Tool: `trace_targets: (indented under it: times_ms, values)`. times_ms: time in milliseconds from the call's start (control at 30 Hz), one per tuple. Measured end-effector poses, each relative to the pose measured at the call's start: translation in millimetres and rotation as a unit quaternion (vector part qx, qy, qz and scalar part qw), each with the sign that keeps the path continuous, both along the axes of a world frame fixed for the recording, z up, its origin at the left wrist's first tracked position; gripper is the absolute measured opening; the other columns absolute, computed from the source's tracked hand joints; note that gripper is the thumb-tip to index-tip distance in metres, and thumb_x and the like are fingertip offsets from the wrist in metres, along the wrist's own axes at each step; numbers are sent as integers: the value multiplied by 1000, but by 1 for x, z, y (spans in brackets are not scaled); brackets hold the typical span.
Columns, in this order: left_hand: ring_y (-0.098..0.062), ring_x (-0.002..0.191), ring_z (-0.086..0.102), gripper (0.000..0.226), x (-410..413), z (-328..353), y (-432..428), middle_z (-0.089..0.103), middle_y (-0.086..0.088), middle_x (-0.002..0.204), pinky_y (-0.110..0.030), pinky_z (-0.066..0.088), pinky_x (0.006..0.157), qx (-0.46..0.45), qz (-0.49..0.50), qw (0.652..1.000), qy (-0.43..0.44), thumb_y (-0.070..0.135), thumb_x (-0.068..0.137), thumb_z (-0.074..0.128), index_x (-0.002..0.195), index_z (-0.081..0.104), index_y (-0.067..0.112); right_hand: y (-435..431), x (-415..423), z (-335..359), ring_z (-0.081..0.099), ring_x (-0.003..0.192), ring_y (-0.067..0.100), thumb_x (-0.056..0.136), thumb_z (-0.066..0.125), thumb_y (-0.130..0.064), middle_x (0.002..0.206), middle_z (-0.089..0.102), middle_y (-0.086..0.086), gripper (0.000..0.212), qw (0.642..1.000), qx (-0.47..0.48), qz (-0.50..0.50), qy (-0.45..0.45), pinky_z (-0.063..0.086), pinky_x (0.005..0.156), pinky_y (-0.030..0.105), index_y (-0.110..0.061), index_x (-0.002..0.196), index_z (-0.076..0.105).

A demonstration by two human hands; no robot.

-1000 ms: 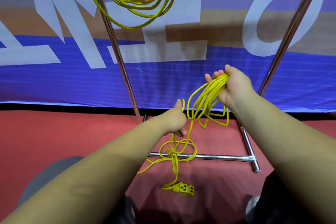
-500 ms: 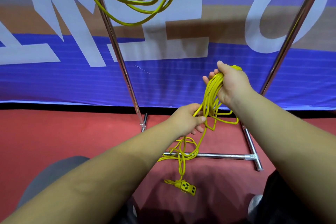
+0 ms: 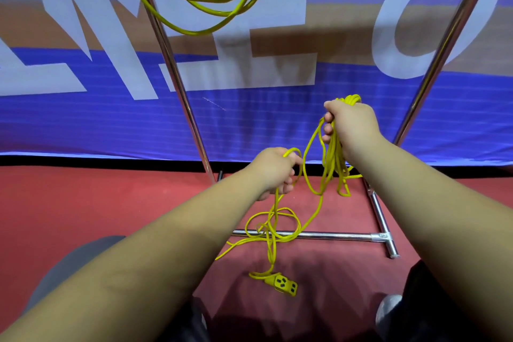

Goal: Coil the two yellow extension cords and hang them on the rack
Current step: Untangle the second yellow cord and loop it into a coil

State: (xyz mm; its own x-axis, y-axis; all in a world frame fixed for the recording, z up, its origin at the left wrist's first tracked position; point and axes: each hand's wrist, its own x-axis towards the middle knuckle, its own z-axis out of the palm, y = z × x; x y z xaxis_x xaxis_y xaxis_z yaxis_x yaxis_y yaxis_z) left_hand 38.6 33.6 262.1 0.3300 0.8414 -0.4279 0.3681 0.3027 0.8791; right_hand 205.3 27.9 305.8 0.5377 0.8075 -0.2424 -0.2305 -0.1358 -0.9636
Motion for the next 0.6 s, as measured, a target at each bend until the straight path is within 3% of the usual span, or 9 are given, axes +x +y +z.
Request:
trace_targets:
  times_ms: [100,267,367,500,600]
  values:
    - [-13,54,42,25,-4,20,10,49,-3,73,-35,62,67,-67,62,991,-102,26,110,43,113,67,18,-1,0,-6,51,47,19,97,60,-14,63,59,4,24,999,-15,7,-38,47,43,28,-10,73,61]
    - [-10,50,47,22,-11,48,26,51,-2,73,-38,59,74,-120,98,931,-330,23,108,50,122,65,16,-5,-9,-22,65,50,19,103,59,-18,69,72,5,15,995,-41,64,-60,59,50,36,-9,92,64]
    - [-10,52,50,13,-12,59,32,53,-3,76,-40,59,80,-123,112,907,-388,21,104,58,115,65,16,-6,-16,-29,77,65,21,106,60,-22,77,79,9,12,992,-46,115,-20,64,57,36,-11,102,63]
    - [-10,54,51,10,-7,65,40,54,-3,73,-43,60,81,-138,149,877,-435,21,106,56,112,62,15,-11,-27,-37,81,94,31,109,59,-28,102,81,17,18,976,-45,215,-17,65,83,45,-13,117,64]
    - [-10,51,54,16,-3,72,48,55,-3,72,-46,58,81,-129,184,861,-457,26,109,52,111,64,16,-17,-39,-38,80,96,33,112,52,-27,104,81,19,18,957,-28,287,11,64,88,43,-12,116,63]
